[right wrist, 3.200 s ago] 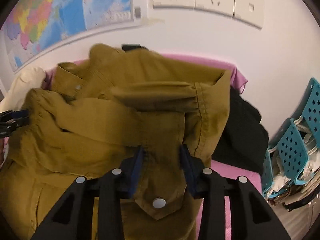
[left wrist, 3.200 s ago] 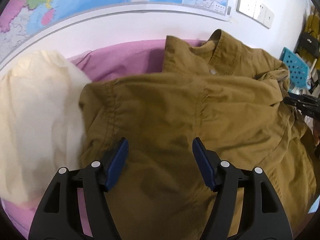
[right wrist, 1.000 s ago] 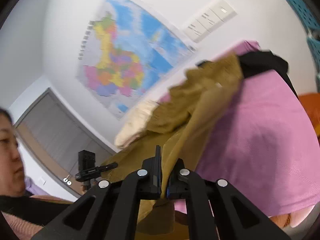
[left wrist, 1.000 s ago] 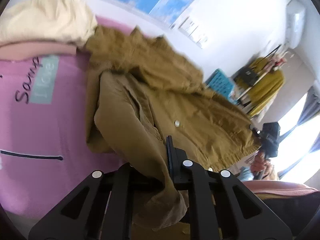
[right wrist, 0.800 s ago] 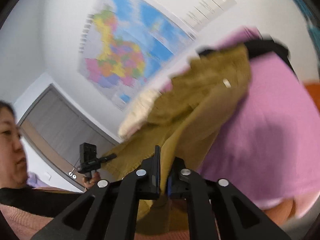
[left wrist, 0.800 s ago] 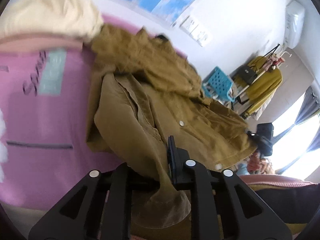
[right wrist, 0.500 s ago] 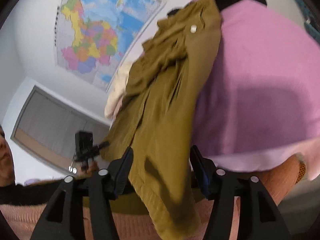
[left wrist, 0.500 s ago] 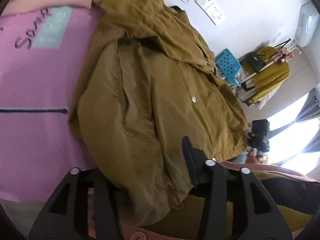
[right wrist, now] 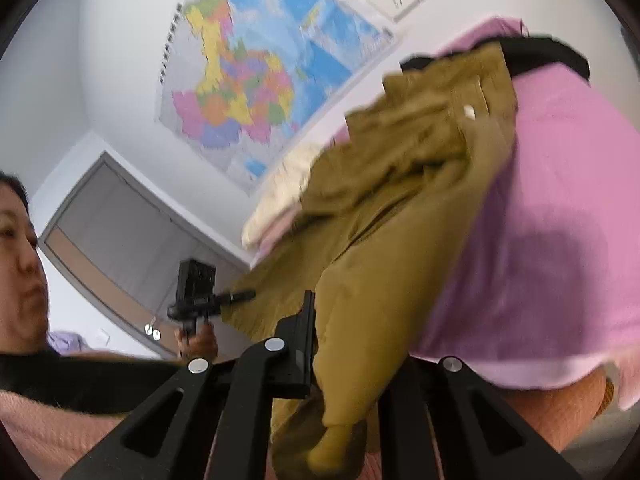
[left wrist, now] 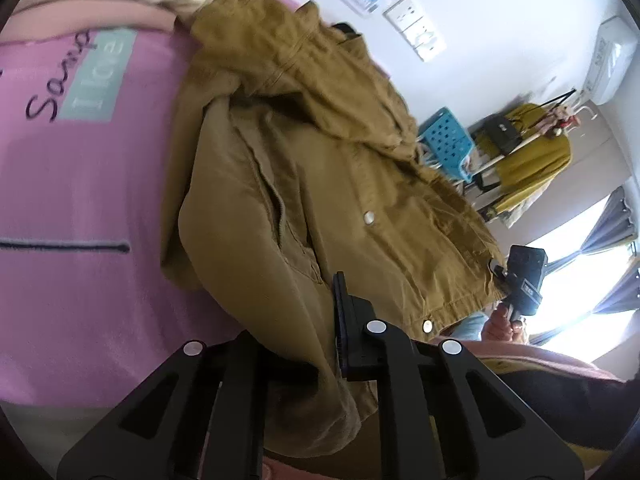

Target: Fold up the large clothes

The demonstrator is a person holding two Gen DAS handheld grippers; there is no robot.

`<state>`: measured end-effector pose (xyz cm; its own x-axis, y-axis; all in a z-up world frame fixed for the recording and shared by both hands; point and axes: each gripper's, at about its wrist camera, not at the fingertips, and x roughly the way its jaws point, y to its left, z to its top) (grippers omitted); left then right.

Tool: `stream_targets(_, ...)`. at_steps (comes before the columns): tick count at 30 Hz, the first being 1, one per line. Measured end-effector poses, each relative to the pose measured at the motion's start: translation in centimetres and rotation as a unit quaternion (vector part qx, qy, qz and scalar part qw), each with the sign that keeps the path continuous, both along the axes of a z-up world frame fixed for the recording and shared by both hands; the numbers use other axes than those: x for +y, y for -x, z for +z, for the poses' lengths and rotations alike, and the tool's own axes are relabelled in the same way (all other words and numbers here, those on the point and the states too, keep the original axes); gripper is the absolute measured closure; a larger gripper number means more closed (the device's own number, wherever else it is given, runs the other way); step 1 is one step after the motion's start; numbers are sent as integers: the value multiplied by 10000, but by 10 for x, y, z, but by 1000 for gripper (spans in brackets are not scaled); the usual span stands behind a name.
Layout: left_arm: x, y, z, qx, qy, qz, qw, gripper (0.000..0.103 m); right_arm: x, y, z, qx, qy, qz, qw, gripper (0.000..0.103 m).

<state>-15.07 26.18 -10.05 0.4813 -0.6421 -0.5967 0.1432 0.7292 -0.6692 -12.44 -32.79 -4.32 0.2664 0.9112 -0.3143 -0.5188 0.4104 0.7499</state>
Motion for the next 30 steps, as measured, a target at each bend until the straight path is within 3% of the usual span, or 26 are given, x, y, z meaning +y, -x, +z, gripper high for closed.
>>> stream_targets(5, 13, -6, 19, -97, 268, 24, 9996, 91, -2, -12, 28, -234, -236, -260, 9991, 93)
stream_targets(14, 18, -31, 65, -408, 291, 21, 9987, 89, 3, -49, 66, -409, -578, -508, 9962, 93)
stream_targets(20, 17, -57, 93, -591, 110, 11, 9982, 88, 8, -87, 85, -378, -617, -617, 9955, 93)
stream_targets(30, 25, -116, 121, -510, -19, 104, 9986, 88, 19, -150, 110, -352, -512, -767, 9951, 92)
